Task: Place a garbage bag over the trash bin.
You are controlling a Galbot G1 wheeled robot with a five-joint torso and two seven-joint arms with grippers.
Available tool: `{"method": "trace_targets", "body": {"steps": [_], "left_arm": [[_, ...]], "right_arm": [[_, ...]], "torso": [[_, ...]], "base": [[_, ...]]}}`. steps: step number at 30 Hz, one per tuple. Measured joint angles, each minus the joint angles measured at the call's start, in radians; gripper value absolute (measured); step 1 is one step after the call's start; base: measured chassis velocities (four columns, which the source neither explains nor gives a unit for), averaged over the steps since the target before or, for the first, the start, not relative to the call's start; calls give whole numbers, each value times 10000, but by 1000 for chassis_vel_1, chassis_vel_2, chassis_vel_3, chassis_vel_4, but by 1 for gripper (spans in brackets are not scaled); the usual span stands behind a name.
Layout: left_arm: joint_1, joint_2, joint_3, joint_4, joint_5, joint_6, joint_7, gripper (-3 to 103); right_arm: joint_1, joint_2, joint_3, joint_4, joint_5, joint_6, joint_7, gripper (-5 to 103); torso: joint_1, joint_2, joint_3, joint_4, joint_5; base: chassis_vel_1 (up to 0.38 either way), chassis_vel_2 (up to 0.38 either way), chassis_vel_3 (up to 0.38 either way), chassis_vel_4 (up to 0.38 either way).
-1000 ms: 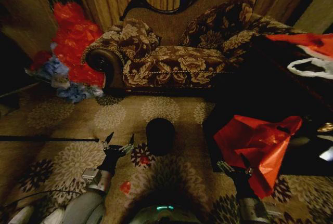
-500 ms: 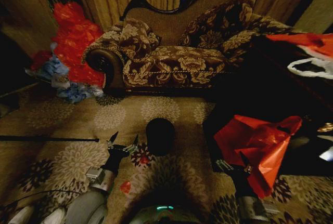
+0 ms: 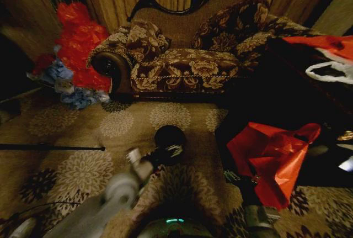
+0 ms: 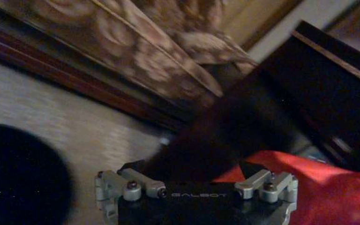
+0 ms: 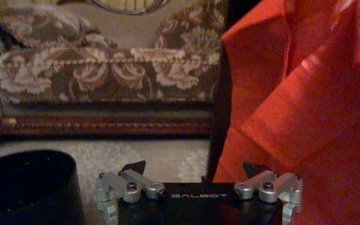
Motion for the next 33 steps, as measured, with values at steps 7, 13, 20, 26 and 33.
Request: {"method": "trace_targets", "body": {"steps": [7, 13, 20, 26, 33], "left_arm": [[-2933, -2214, 2590, 531, -2925, 26, -909, 100], [-3811, -3965, 3306, 1259, -4162, 12, -1424, 100], [-3894, -5716, 3491, 2740, -3842, 2, -1302, 100], [-3706, -6253, 3526, 3450, -3190, -1, -1181, 98], [-3560, -6309, 3550, 3679, -3038, -8, -1190, 74]], "right_arm": [[-12, -166, -156, -510, -265, 20, 62, 100], [200, -98, -41, -933, -313, 118, 100, 100], [228, -88, 222, -1123, -176, 145, 160, 100], [147, -116, 310, -1229, -86, 197, 222, 100], [247, -203, 265, -1328, -13, 228, 307, 100]], "torso": [[0, 0, -1, 1, 4], [-1, 0, -1, 4, 3], [-1, 0, -2, 2, 2], [-2, 0, -2, 3, 1], [-2, 0, -2, 3, 0]], "base": [[0, 0, 0, 0], [0, 0, 0, 0], [0, 0, 0, 0], [0, 0, 0, 0], [0, 0, 0, 0]]}}
